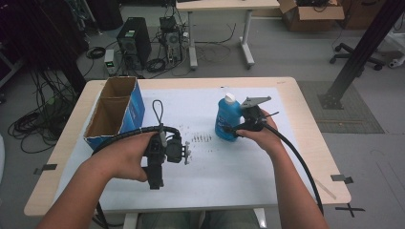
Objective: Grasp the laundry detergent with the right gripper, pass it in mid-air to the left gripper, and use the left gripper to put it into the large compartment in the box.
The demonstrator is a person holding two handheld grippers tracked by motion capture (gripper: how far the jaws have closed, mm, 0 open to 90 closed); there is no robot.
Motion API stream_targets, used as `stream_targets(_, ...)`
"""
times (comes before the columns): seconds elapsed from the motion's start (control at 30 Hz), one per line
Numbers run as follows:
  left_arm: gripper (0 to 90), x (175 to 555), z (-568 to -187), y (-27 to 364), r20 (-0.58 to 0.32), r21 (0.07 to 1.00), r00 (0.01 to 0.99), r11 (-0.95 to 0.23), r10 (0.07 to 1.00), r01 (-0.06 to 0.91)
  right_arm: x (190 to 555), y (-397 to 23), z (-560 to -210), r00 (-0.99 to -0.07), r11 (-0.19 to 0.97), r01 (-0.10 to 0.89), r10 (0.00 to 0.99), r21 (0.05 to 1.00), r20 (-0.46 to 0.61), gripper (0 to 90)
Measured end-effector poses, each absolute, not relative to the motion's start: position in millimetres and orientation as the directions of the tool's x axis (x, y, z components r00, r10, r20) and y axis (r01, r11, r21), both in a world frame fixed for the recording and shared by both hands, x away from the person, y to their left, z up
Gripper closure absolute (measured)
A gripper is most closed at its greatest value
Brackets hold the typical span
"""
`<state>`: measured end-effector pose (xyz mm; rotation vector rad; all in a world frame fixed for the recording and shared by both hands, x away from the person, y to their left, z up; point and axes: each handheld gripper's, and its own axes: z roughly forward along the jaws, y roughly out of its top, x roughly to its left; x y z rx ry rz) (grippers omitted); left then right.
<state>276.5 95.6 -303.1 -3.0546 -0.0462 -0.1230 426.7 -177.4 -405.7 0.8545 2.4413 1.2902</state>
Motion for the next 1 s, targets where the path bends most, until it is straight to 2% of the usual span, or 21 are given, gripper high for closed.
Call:
stream_targets(0.43, 0.4, 277.0, -304.1, 99.2, 0.082, -0.082, 0.996, -0.996, 0.032, 0.039, 426.3, -172.9, -409.9, -0.781, 0.412, 0.374, 0.623, 0.831, 0.042, 8.1)
stream_targets(1.0, 0.4, 278.2, -302.5, 98.2, 0.085, -0.080, 0.996, -0.996, 0.032, 0.039, 426.2, -168.9, -413.0, -0.776, 0.385, 0.343, 0.631, 0.857, 0.027, 22.4)
